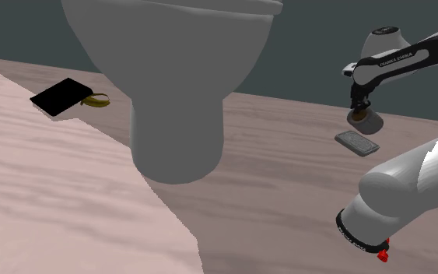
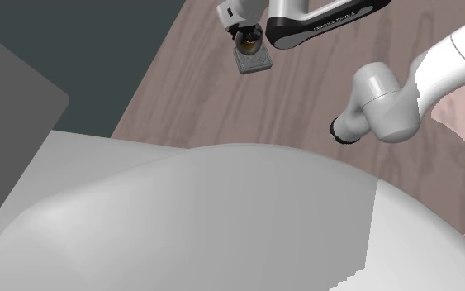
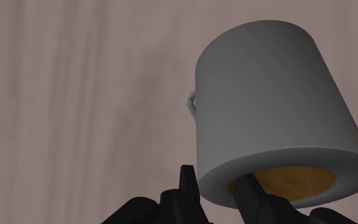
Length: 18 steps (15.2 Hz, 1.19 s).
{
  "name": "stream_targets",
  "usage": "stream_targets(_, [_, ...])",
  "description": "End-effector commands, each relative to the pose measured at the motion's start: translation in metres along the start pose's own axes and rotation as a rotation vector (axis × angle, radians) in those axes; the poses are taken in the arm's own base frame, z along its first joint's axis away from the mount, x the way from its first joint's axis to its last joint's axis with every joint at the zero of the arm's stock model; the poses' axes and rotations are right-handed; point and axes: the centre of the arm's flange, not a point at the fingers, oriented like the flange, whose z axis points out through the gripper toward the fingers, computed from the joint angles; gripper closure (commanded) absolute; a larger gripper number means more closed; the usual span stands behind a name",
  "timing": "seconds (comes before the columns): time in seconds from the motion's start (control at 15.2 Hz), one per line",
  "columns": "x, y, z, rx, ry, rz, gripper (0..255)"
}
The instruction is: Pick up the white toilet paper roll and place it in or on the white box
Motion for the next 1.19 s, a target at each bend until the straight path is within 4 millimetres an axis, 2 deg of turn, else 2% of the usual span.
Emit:
stream_targets(0.0, [0.0,0.0,0.0,-0.001,0.0,0.0,255])
stream_targets(0.07, [0.0,0.0,0.0,-0.001,0.0,0.0,0])
stream_targets(0.4, [0.0,0.0,0.0,-0.001,0.0,0.0,0])
stream_targets(0.66, [0.0,0.0,-0.05,-0.001,0.0,0.0,0])
stream_targets(1.12, [0.0,0.0,-0.05,-0.001,0.0,0.0,0])
